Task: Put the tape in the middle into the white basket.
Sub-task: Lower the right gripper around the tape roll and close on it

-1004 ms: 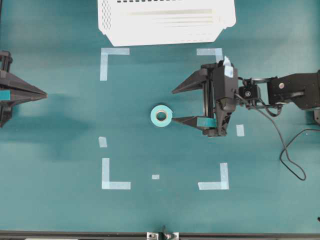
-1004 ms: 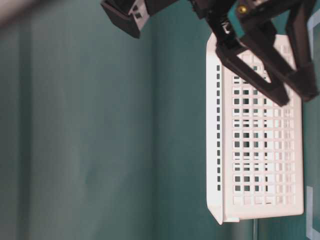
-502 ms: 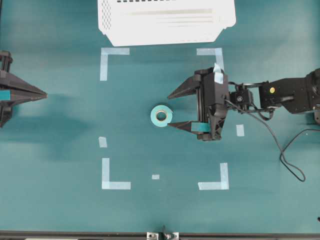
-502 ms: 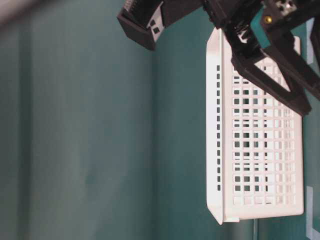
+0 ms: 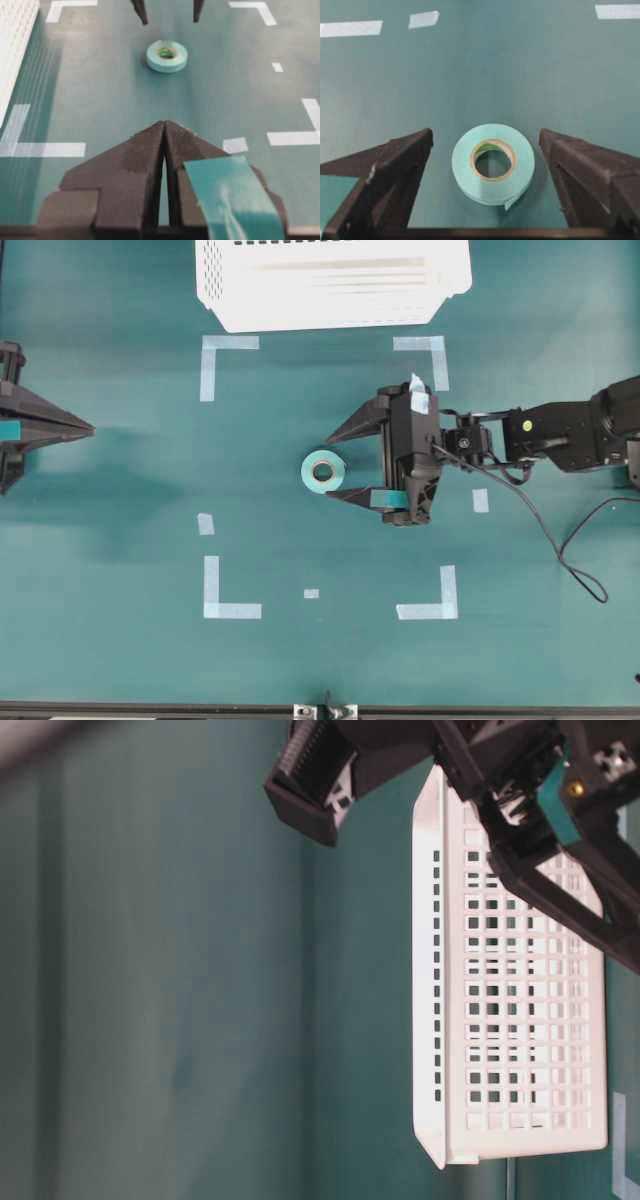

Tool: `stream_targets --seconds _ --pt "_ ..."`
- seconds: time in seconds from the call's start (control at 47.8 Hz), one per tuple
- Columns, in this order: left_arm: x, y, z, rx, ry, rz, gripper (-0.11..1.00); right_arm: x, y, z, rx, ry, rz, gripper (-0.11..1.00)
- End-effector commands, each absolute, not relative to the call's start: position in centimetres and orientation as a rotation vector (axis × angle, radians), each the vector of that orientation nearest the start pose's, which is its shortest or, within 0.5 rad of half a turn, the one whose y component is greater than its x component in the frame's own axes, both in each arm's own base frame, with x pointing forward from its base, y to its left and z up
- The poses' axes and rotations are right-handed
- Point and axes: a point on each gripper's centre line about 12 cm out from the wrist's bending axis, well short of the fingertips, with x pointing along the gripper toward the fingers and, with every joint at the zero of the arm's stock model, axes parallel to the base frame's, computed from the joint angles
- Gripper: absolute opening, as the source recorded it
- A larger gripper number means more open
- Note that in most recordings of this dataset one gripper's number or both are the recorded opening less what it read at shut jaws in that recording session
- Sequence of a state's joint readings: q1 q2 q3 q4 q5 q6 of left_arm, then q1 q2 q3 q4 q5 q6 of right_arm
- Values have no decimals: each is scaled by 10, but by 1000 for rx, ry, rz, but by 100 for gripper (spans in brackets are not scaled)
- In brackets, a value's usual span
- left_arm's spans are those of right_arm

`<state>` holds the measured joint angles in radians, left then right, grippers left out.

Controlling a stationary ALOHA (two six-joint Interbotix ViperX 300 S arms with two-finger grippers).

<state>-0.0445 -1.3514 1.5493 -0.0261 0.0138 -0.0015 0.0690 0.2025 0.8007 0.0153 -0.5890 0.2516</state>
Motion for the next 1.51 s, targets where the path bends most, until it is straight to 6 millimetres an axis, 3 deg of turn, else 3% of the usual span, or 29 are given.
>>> stream_targets --seconds 0.0,1.485 --pt "131 -6 172 -26 199 -44 -11 394 28 116 260 388 10 99" --pt "131 -6 171 -26 200 -44 -11 408 27 80 307 454 -29 99"
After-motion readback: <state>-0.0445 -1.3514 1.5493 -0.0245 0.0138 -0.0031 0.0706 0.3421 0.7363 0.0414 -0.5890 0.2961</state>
